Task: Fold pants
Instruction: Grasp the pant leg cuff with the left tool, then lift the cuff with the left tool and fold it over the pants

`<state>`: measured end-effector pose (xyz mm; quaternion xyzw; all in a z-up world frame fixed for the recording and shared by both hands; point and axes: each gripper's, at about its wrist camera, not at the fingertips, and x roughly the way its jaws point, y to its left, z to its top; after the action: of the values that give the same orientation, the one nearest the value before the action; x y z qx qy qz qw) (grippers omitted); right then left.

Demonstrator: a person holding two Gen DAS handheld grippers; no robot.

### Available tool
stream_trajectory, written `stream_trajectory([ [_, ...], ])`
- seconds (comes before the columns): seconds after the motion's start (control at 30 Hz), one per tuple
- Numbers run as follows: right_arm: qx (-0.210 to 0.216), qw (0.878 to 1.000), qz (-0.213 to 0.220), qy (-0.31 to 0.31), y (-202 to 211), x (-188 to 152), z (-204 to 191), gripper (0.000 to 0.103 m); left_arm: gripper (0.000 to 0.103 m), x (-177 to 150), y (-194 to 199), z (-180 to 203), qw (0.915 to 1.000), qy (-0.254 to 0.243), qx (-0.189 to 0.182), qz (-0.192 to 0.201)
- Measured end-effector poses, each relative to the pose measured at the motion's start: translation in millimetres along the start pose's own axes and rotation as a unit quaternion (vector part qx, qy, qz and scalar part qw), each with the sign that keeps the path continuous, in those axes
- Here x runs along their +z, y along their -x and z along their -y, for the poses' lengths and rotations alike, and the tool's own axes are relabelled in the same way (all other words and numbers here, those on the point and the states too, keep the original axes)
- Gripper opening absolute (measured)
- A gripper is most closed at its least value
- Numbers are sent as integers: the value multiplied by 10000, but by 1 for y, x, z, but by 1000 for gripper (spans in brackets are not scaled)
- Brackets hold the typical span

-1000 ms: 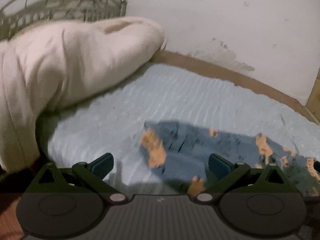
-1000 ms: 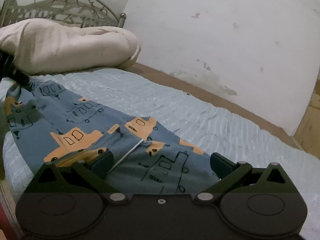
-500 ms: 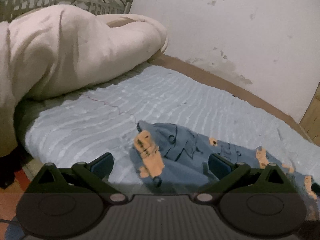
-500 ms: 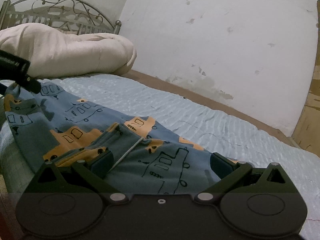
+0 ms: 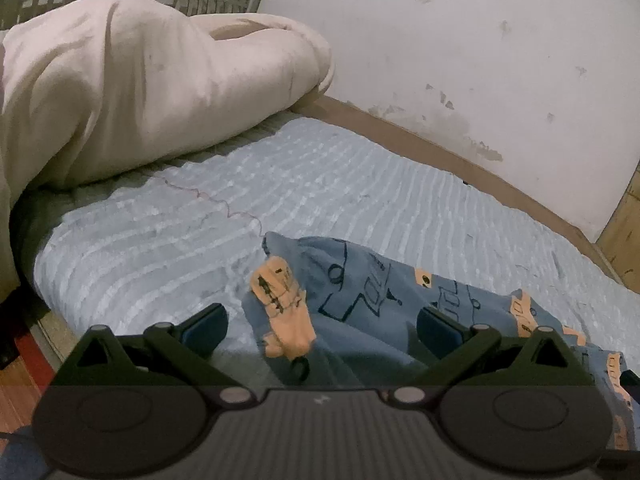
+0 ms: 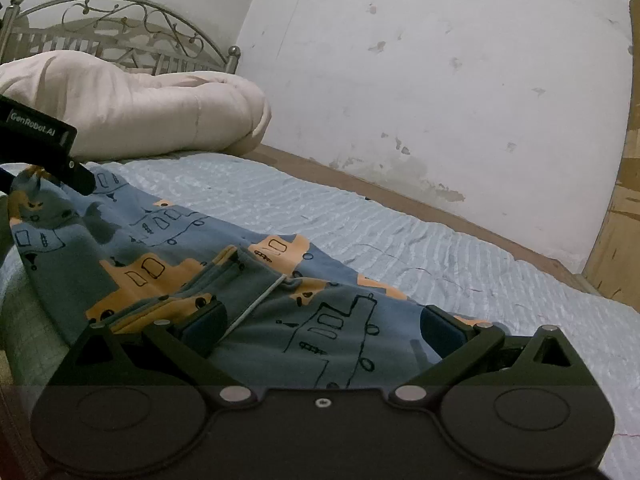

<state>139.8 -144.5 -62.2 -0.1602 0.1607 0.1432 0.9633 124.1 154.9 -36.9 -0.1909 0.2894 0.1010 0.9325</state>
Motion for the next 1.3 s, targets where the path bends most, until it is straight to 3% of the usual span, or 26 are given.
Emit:
stream_trajectory([
  [0.43,-14,10000,70,-40,2,-3,1,102,100,1,6,-5,9998,181,-111,-34],
  [0.67,-2,9999,80,-82,2,-3,1,102,63,2,9,-15,9980,561,280,15],
  [0.77,-1,9999,81,-89,2,-3,2,102,54,6,9,-21,9969,719,304,-51],
  [0.83,1,9999,83,-100,2,-3,2,102,40,8,8,-25,9959,854,288,-84],
  [0.87,1,9999,85,-102,2,-3,2,102,27,9,8,-26,9955,914,247,-99],
  [1.07,-71,10000,42,-27,2,0,-1,102,19,17,16,-12,9960,858,243,89],
  [1.3,-299,9985,452,20,19,12,2,102,18,36,44,35,9975,312,-343,541],
])
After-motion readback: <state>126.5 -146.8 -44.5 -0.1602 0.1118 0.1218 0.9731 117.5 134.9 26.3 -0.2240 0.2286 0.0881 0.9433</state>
